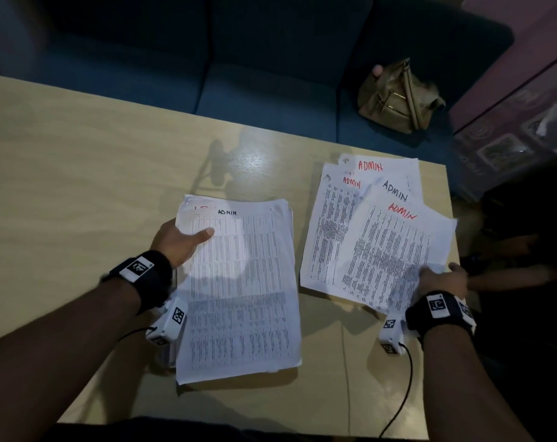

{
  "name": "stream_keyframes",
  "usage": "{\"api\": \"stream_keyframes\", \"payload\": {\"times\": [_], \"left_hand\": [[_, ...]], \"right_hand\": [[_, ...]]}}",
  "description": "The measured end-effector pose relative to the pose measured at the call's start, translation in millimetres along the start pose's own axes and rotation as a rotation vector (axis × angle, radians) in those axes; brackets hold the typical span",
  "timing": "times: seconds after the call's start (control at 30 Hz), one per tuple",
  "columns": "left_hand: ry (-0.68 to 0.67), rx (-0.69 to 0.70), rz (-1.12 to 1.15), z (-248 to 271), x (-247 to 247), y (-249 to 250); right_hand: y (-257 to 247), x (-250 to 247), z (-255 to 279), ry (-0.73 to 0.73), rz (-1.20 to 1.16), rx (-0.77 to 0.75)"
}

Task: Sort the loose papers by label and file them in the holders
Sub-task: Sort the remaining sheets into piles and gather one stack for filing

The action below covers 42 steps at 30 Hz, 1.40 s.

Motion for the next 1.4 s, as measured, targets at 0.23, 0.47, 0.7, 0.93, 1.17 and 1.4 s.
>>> {"api": "stream_keyframes", "payload": {"times": [0.23,0.47,0.7,0.93,1.17,1.4], "left_hand": [[-0.028,0.003,0.062,-1,0,-1],[0.041,0.027,0.272,6,2,13],[-0.009,0.133,0.303,8,1,12],[-0.058,0.239,0.150,8,-1,21],[-0.036,0.309,0.079,-4,5,28],[0.003,0.413,0.015,-15,-3,25]], "right_hand": [[-22,-45,6,0.019,-0.215,-0.239],[-56,28,99,-0.332,-0.238,-0.450],[-55,110,203,-0.682,-0.062,-0.514],[-72,127,203,-0.634,0.078,-0.587],[-97,136,196,-0.514,-0.017,-0.575],[-81,116,177,-0.421,-0.075,-0.469]]}}
Point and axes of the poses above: each hand's wrist, its own z-axis away from the middle knuckle, its own x-axis out of the palm, y = z × x, the point moved 5 cm from there along -z, towards the middle knuckle, and after that the axes turned 1 degree about y, right-handed, at the moved point
